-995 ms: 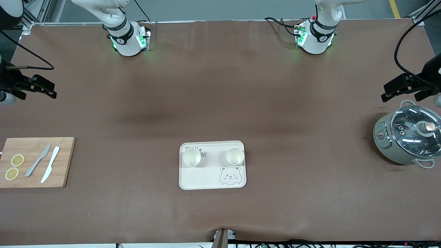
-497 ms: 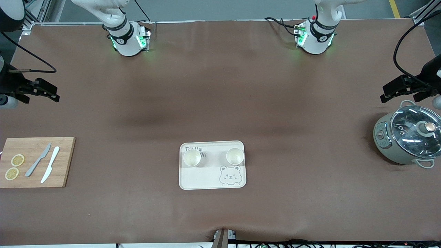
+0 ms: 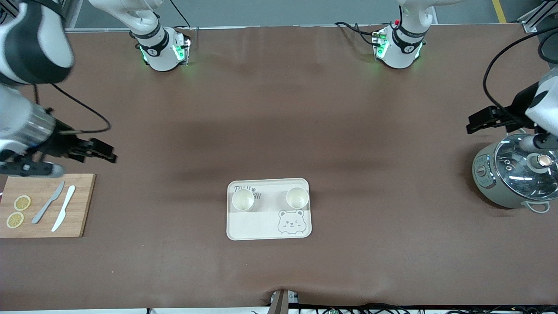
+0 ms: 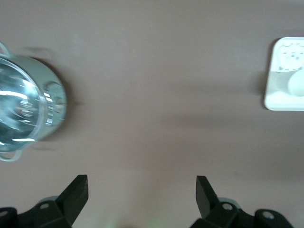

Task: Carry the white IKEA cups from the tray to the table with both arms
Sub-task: 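Move the left gripper and the right gripper toward the two white cups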

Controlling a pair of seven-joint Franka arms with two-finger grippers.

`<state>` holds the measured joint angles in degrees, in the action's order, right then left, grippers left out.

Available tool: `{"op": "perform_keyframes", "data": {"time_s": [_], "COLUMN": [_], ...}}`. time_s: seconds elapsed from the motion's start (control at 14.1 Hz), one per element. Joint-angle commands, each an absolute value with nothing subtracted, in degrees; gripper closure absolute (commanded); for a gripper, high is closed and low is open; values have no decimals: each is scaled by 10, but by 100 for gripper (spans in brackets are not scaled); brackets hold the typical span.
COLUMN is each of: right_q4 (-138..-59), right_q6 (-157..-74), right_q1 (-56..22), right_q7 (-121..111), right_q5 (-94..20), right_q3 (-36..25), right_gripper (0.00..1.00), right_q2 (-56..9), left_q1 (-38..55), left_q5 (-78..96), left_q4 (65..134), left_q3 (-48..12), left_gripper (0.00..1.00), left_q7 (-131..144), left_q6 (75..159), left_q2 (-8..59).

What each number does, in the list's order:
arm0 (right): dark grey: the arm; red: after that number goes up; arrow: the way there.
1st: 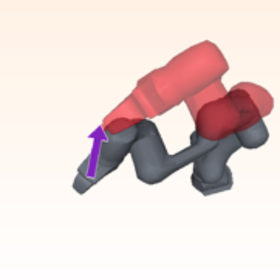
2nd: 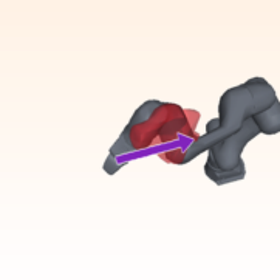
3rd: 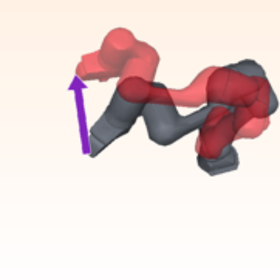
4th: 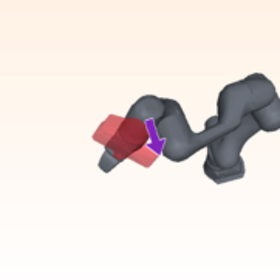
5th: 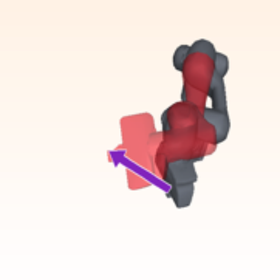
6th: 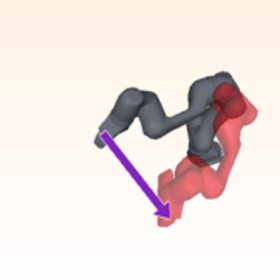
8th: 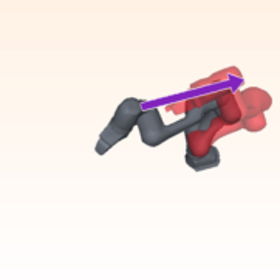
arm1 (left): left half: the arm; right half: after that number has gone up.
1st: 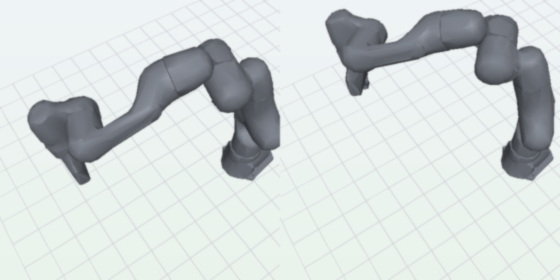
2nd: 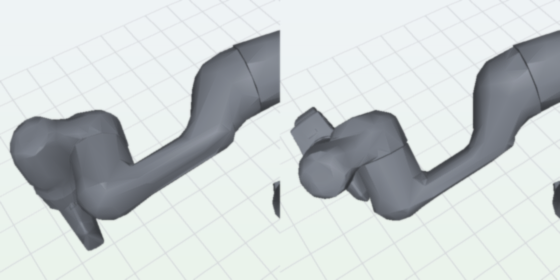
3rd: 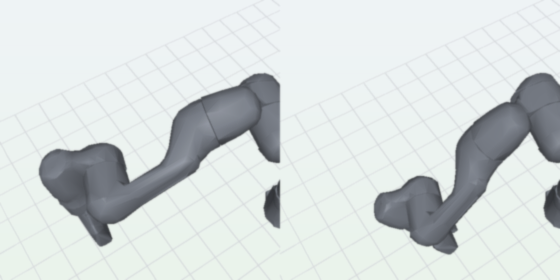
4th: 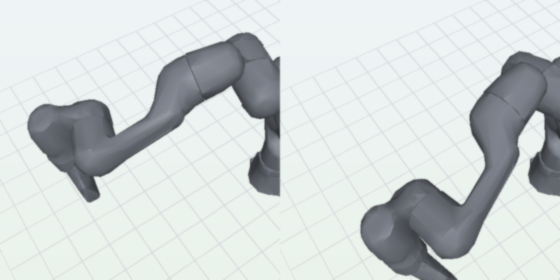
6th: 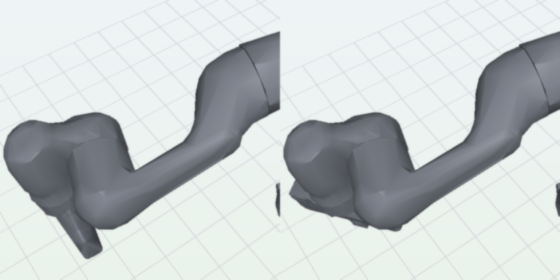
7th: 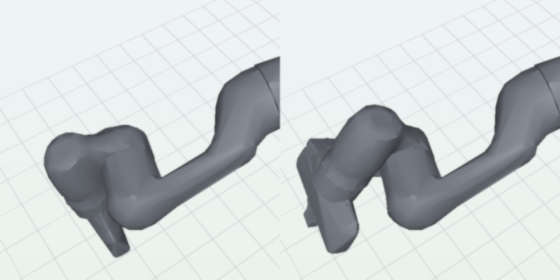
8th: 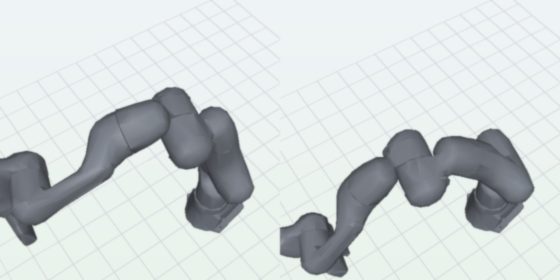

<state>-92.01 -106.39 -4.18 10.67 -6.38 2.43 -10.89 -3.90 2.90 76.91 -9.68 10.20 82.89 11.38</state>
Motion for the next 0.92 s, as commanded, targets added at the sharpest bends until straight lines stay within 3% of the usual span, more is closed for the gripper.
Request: {"op": "perform_keyframes", "data": {"time_s": [0.0, 0.5, 0.85], "right_q4": [-900, -900, -900], "right_q6": [-1102, -1207, -1271], "right_q1": [-83, -153, -191], "right_q7": [179, 262, 303], "right_q5": [-54, -53, -46], "right_q3": [22, 21, 20], "right_gripper": [0, 0, 0], "right_q2": [-149, -235, -279], "left_q1": [-30, 70, 127], "left_q5": [75, 70, 69], "left_q4": [763, 763, 760], "left_q3": [-101, -104, -102], "left_gripper": [0, 0, 0], "left_q7": [148, 244, 335], "left_q6": [831, 943, 1070], "left_q2": [146, 231, 300]}}
